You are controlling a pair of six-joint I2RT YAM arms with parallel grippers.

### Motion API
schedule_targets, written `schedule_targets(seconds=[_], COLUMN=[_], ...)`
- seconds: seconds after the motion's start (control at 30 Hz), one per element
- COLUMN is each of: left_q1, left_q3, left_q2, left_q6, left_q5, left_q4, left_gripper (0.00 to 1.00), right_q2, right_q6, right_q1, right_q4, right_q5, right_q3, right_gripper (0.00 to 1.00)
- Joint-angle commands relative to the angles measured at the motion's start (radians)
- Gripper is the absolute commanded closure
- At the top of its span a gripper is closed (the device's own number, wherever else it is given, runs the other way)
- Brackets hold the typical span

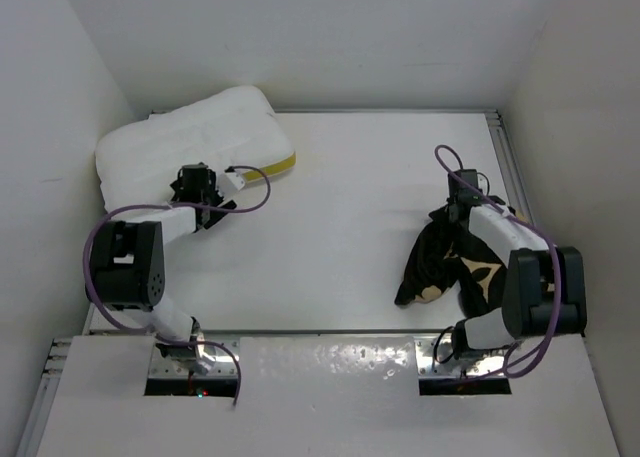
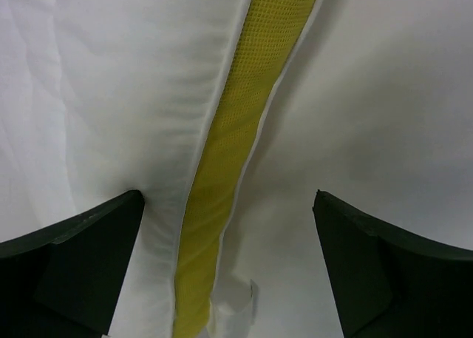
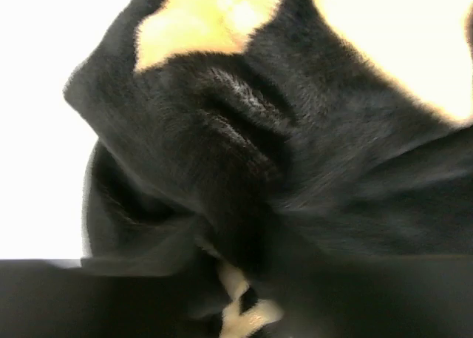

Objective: Put the pillow into the pillowcase

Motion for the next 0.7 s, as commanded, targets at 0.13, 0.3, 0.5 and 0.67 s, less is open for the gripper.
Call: schedule_targets(seconds=[0.13, 0.3, 0.5, 0.67], left_q1=[0.058, 0.058, 0.058, 0.052], left_q3=[0.047, 0.052, 0.038, -0.052], left_q2=[0.079, 0.053, -0.117, -0.393], left_q6=[0.083, 0.147, 0.378, 0.731], left_q5=[0.004, 0.076, 0.256, 0.281], left_q4=[0.069, -0.028, -0.400, -0.754], left_gripper=[0.66, 1.00, 1.00, 1.00], right_q2=[0.019, -0.085, -0.133, -0.085], right_q6=[-0.134, -0.157, -0.125, -0.091], right_q1=[0.072, 0.135, 0.192, 0.241], right_q4=[0.044, 0.126, 0.239, 0.259], right_q5=[-0.032, -0.032, -0.035, -0.056], right_q3=[0.151, 0.201, 0.239, 0.306], right_gripper=[1.00, 1.00, 1.00, 1.00])
